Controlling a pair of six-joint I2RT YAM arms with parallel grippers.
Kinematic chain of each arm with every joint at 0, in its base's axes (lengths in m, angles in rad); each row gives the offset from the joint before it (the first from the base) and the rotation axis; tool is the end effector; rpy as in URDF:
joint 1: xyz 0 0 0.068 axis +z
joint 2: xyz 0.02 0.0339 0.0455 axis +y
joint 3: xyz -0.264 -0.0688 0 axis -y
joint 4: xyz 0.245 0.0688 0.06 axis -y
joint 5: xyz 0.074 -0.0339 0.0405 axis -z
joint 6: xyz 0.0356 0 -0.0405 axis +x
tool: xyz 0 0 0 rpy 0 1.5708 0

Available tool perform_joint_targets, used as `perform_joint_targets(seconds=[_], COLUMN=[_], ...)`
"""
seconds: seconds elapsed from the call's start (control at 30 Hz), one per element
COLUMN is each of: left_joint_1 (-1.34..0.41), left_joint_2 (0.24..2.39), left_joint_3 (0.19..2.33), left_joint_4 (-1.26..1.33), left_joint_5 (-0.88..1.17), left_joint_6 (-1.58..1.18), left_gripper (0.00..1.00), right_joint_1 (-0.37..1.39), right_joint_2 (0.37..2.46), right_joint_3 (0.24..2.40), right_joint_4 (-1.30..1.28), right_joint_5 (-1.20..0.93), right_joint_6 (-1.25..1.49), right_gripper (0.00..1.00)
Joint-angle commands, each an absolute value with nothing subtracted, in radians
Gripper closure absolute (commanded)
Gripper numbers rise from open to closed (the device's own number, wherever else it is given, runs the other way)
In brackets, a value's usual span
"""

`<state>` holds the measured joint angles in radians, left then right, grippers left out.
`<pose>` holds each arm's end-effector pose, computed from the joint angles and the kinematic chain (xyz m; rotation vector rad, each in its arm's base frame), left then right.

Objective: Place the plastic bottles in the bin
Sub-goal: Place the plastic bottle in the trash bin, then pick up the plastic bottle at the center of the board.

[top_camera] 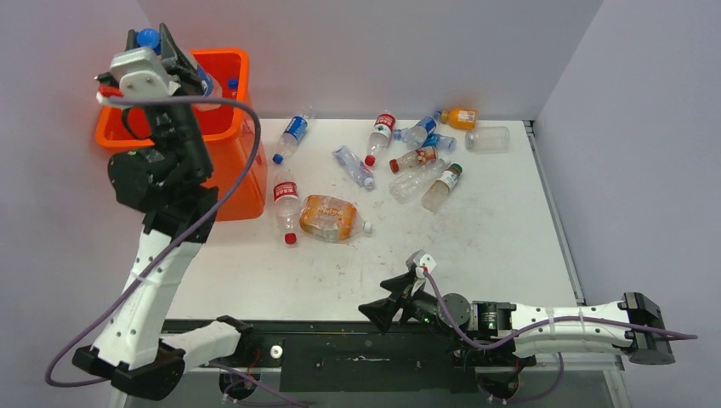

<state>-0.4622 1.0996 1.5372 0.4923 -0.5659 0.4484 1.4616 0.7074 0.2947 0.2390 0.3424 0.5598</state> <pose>0.1507 -0.0538 0.5903 -0.2163 0.8000 0.1683 0.0308 0.1714 0.2232 -0.5699 1.7996 1.1575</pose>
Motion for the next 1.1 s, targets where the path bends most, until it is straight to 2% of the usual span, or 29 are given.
perform_joint_targets(seconds=[0.0,0.1,0.23,0.27,0.3,0.37,0.43,0.5,0.6,0.73,0.8,0.93,1.07], left_joint_1=[-0.365,-0.310,-0.231,-0.223,-0.223,-0.262,-0.356,-0.484,-0.721,-0.883,-0.929,-1.038,-1.063], left_joint_2=[1.231,1.329,1.435,1.453,1.469,1.480,1.466,1.437,1.346,1.172,1.150,1.163,1.104], left_joint_3=[1.638,1.652,1.693,1.686,1.683,1.683,1.653,1.628,1.556,1.436,1.378,1.282,1.250], left_joint_4=[0.553,0.675,0.640,0.656,0.682,0.758,0.950,1.098,1.098,0.768,0.688,0.618,0.250], left_joint_5=[-0.623,-0.658,-0.691,-0.712,-0.742,-0.846,-0.881,-0.833,-0.716,-0.587,-0.646,-0.831,-0.805], left_joint_6=[0.387,0.375,0.235,0.221,0.227,0.311,0.487,0.638,0.719,0.505,0.410,0.481,0.254], left_gripper=[1.00,0.99,0.83,0.72,0.51,0.02,0.04,0.04,0.04,0.04,0.04,0.04,0.04], right_joint_1=[1.470,1.472,1.471,1.471,1.472,1.472,1.472,1.471,1.471,1.467,1.463,1.451,1.392], right_joint_2=[0.694,0.694,0.708,0.707,0.702,0.681,0.654,0.628,0.603,0.594,0.607,0.680,0.775], right_joint_3=[0.289,0.288,0.302,0.306,0.307,0.304,0.295,0.284,0.274,0.260,0.266,0.312,0.395], right_joint_4=[0.306,0.297,0.258,0.246,0.234,0.215,0.201,0.195,0.177,0.156,0.144,0.116,0.060], right_joint_5=[0.321,0.305,0.277,0.275,0.274,0.279,0.297,0.332,0.428,0.580,0.611,0.658,0.655], right_joint_6=[0.594,0.605,0.603,0.602,0.600,0.594,0.590,0.581,0.583,0.620,0.629,0.617,0.597], right_gripper=[0.10,0.10,0.10,0.10,0.10,0.10,0.10,0.10,0.10,0.10,0.10,0.10,0.10])
